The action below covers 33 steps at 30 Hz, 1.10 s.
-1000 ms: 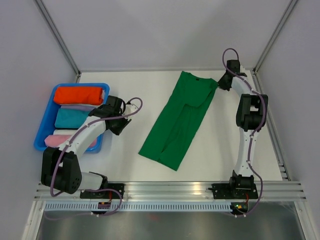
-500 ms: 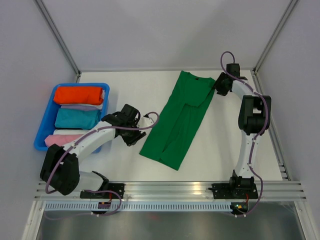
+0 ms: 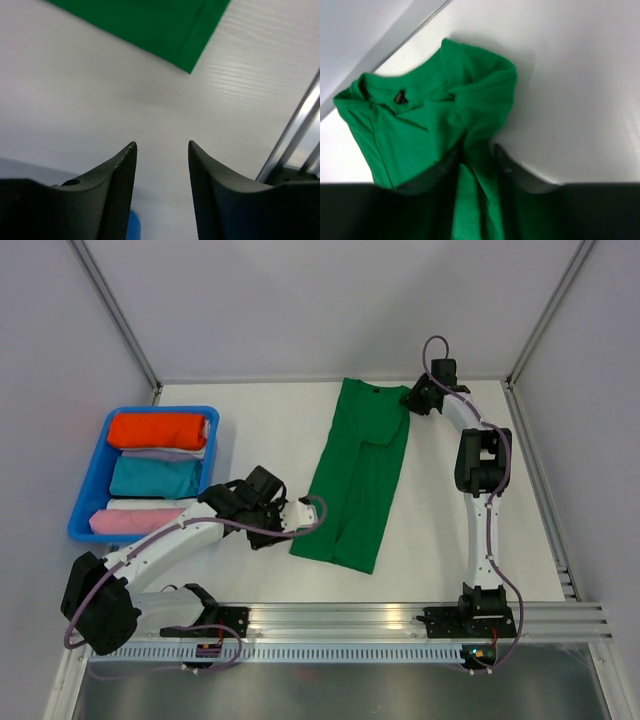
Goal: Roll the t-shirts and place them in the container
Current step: Fold the tshirt, then roll the tshirt
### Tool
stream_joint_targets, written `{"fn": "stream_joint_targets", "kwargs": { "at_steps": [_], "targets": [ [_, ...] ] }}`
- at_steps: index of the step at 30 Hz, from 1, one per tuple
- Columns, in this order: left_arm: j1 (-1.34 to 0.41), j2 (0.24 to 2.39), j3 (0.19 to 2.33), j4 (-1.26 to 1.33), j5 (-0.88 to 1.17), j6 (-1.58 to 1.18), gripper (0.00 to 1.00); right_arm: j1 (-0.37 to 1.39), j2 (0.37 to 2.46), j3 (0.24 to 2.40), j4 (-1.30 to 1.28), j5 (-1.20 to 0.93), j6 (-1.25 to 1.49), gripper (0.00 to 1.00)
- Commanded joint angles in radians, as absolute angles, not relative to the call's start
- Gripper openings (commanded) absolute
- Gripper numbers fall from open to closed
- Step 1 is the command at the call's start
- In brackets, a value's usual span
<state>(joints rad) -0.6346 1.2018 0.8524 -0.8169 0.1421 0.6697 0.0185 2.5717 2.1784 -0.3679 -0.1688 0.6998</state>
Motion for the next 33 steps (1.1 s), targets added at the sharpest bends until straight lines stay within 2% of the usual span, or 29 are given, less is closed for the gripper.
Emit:
{"fn": "stream_joint_targets", "kwargs": {
  "at_steps": [1, 2, 5, 6, 7, 8, 9, 10, 12, 13, 14, 15, 18, 21, 24, 29, 32, 33],
  "targets": [
    [-0.744, 1.180, 0.911, -0.922, 0.196, 0.794, 0.52, 0.009, 2.540, 2.189, -0.425, -0.170, 0.660, 0.46],
    [-0.802, 1.174, 0.919, -0.931, 0.196, 0.822, 0.52, 0.008, 2.521, 2.183, -0.439, -0.169, 0.634, 0.54],
    [-0.892, 1.102, 0.901, -0.934, 0.277, 1.097, 0.56, -0.044, 2.383, 2.117, -0.564, -0.138, 0.551, 0.58],
    [-0.896, 1.085, 0.884, -0.919, 0.320, 1.282, 0.59, -0.044, 2.230, 2.046, -0.561, -0.088, 0.539, 0.59],
    [-0.896, 1.071, 0.833, -0.860, 0.357, 1.358, 0.61, -0.038, 2.138, 1.832, -0.534, -0.065, 0.526, 0.60],
    [-0.896, 1.068, 0.801, -0.821, 0.389, 1.423, 0.61, -0.029, 2.040, 1.710, -0.503, -0.042, 0.531, 0.62],
    [-0.896, 1.086, 0.772, -0.790, 0.381, 1.522, 0.61, -0.009, 1.846, 1.590, -0.458, -0.026, 0.538, 0.62],
    [-0.894, 1.103, 0.714, -0.752, 0.365, 1.540, 0.61, -0.005, 1.753, 1.366, -0.442, -0.032, 0.545, 0.62],
    [-0.850, 1.161, 0.678, -0.638, 0.376, 1.567, 0.61, 0.067, 1.496, 1.162, -0.422, -0.032, 0.571, 0.62],
    [-0.804, 1.182, 0.669, -0.638, 0.403, 1.601, 0.61, 0.104, 1.423, 1.002, -0.425, -0.012, 0.590, 0.61],
    [-0.789, 1.199, 0.663, -0.637, 0.429, 1.671, 0.62, 0.157, 1.361, 0.932, -0.422, -0.006, 0.644, 0.61],
    [-0.773, 1.244, 0.657, -0.632, 0.436, 1.708, 0.63, 0.276, 1.273, 0.872, -0.425, -0.011, 0.685, 0.61],
    [-0.723, 1.311, 0.704, -0.572, 0.460, 1.726, 0.64, 0.487, 1.183, 0.694, -0.475, -0.017, 0.784, 0.59],
    [-0.712, 1.351, 0.701, -0.563, 0.472, 1.782, 0.67, 0.613, 1.097, 0.615, -0.503, 0.055, 0.849, 0.57],
    [-0.718, 1.335, 0.625, -0.554, 0.460, 1.876, 0.67, 0.693, 1.059, 0.465, -0.389, 0.003, 0.916, 0.57],
    [-0.719, 1.385, 0.614, -0.537, 0.411, 1.804, 0.65, 0.744, 1.101, 0.426, -0.312, -0.035, 0.937, 0.57],
    [-0.721, 1.405, 0.620, -0.528, 0.405, 1.799, 0.61, 0.753, 1.138, 0.393, -0.197, -0.048, 0.962, 0.57],
    [-0.722, 1.411, 0.629, -0.528, 0.402, 1.790, 0.53, 0.753, 1.144, 0.378, -0.178, -0.051, 0.968, 0.57]
  ]
}}
